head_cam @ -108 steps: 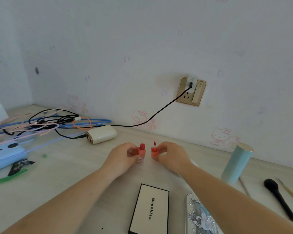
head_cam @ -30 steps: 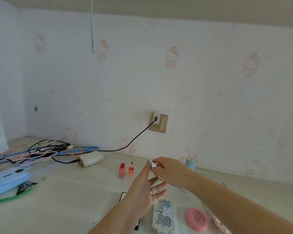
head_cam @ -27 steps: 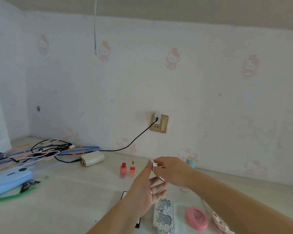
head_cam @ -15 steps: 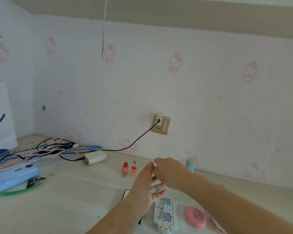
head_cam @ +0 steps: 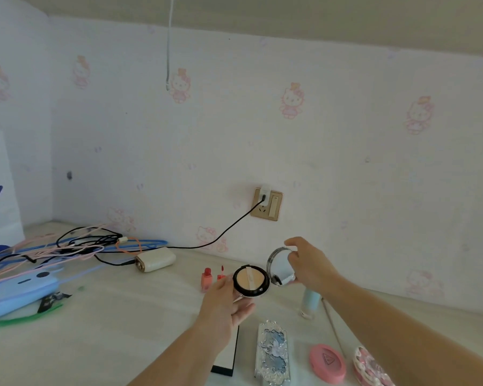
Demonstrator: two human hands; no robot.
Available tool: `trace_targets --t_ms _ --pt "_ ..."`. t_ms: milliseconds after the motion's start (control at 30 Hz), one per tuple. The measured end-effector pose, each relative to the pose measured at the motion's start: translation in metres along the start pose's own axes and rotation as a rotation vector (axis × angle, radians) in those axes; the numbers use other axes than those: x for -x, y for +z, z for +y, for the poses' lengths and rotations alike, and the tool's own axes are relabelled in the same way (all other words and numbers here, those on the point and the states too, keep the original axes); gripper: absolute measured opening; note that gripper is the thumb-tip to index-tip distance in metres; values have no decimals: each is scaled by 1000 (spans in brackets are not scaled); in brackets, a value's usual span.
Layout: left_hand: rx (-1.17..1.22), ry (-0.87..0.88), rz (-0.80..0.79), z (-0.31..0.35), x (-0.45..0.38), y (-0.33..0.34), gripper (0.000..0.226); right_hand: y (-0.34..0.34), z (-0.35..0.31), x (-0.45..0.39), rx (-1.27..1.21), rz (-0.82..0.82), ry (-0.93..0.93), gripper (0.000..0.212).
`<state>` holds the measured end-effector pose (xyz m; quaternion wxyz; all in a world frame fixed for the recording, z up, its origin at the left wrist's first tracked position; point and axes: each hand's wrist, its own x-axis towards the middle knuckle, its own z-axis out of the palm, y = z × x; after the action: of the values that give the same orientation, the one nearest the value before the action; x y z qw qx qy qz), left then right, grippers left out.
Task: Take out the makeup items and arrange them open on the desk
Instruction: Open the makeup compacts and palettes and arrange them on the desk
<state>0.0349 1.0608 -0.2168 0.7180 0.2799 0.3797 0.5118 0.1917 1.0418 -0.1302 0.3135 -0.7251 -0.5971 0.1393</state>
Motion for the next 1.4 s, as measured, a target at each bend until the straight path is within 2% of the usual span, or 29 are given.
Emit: trace_targets --t_ms 133,300,433,500,600,667,900,1167,1333,1400 --pt "-12 -7 46 -3 -13 -3 19 8 14 -19 -90 5 70 41" --pt "-120 -42 25 -6 -31 -6 28 27 30 -45 44 -14 65 41" --pt "-166 -109 14 -2 -40 -6 42 45 40 -65 13 -21 88 40" --pt "-185 -116 18 1 -47 -5 40 57 45 -75 -7 -13 118 41" --pt "-269 -180 0 5 -58 -8 17 74 52 -86 -74 -10 155 44" --pt "-316 -211 -23 6 -65 -11 9 83 57 -91 -111 -18 172 44" --pt "-331 -201 -3 0 -81 -13 15 101 72 -101 -96 -12 187 44" --pt "-508 -187 0 -5 -93 -10 7 105 78 -107 -147 -5 183 42" --pt "-534 -152 31 -7 -94 -9 29 104 80 -104 -162 -6 173 41" --pt "-551 -158 33 -6 -94 -9 29 103 81 -102 -162 -5 161 40"
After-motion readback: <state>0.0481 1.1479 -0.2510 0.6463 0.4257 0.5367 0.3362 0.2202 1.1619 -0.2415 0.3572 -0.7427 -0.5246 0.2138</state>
